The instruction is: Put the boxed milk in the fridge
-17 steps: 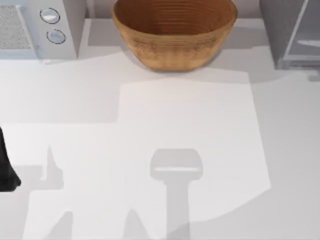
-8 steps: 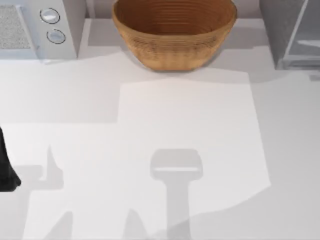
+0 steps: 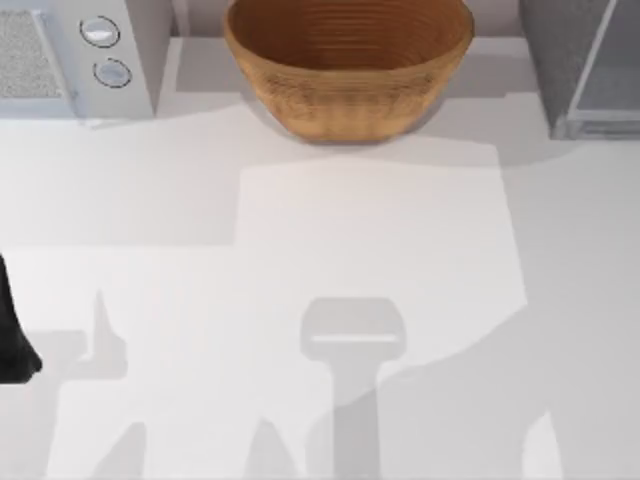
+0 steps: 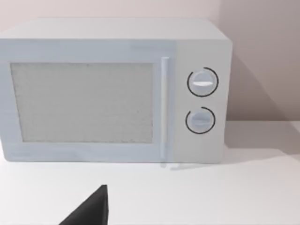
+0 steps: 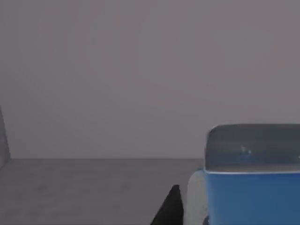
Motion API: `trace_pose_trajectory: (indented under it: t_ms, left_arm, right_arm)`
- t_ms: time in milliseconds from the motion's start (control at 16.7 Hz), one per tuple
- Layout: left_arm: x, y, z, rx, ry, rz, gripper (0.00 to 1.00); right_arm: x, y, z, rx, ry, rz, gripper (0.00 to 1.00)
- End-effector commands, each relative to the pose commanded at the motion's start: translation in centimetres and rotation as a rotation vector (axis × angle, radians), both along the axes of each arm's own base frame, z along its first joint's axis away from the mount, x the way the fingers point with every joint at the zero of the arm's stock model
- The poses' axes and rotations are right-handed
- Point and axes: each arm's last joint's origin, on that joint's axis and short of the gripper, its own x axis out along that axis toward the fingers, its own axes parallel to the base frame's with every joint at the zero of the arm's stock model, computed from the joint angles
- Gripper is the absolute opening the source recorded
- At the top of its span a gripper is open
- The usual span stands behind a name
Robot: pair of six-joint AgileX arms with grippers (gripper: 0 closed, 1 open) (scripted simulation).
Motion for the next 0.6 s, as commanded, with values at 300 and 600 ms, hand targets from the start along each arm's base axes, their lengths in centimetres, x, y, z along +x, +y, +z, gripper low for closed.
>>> trace_pose_trajectory:
  t_ms: [300,600]
  left_arm:
    - [0.0,0.0,0.0,0.0,0.0,0.0,1.0]
    - [0.0,0.0,0.0,0.0,0.0,0.0,1.0]
  right_arm:
    - [3.4,0.3,1.2,-0.001,-0.002,-0.002,0.0]
    - [3.6,0.3,1.3,-0.001,0.001,-0.003,0.0]
